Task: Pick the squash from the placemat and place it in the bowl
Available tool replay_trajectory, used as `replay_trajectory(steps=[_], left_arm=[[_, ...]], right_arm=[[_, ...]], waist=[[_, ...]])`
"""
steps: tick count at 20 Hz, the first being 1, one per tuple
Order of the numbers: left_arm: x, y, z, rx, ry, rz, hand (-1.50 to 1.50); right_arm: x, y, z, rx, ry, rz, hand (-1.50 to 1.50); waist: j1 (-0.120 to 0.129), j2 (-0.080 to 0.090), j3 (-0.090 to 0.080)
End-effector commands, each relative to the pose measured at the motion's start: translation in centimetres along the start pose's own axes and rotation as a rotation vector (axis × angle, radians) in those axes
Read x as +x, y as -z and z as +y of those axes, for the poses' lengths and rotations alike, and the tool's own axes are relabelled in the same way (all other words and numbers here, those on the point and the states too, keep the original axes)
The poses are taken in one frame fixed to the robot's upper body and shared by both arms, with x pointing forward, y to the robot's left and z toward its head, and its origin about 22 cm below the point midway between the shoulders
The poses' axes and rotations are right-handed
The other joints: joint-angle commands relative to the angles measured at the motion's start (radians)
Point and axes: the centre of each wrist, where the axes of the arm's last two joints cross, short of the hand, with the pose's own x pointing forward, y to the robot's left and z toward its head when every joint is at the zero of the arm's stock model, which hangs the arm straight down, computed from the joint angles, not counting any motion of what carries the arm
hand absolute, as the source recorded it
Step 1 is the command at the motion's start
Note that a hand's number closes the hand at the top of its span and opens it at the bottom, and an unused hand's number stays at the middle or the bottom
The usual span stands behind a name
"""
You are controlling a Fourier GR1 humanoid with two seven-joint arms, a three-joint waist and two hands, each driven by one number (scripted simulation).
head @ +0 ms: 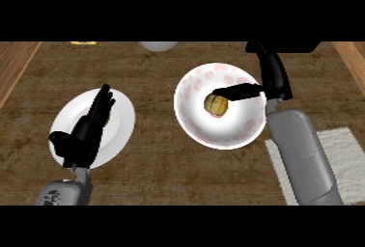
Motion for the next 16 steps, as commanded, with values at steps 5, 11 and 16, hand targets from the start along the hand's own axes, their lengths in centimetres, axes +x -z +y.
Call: replay_trajectory(steps=[5, 11, 16], left_arm=[[-0.8, -0.1, -1.6, 0.004, 0.001, -0.002, 0.0], [-1.3, -0.3, 0.4, -0.013, 0.015, 0.004, 0.0], [-1.0, 0.0, -0.7, -0.007, 0.0, -0.012, 0.0]], right_arm=[[0.2, -2.8, -6.6, 0.007, 0.186, 0.025, -1.5], [-4.6, -5.0, -9.3, 0.059, 0.274, 0.008, -1.5], [-5.1, -7.2, -9.5, 0.116, 0.229, 0.003, -1.5]], waist=[[-0.01, -0.002, 0.0], [0.0, 0.002, 0.0], [0.0, 0.001, 0.0]])
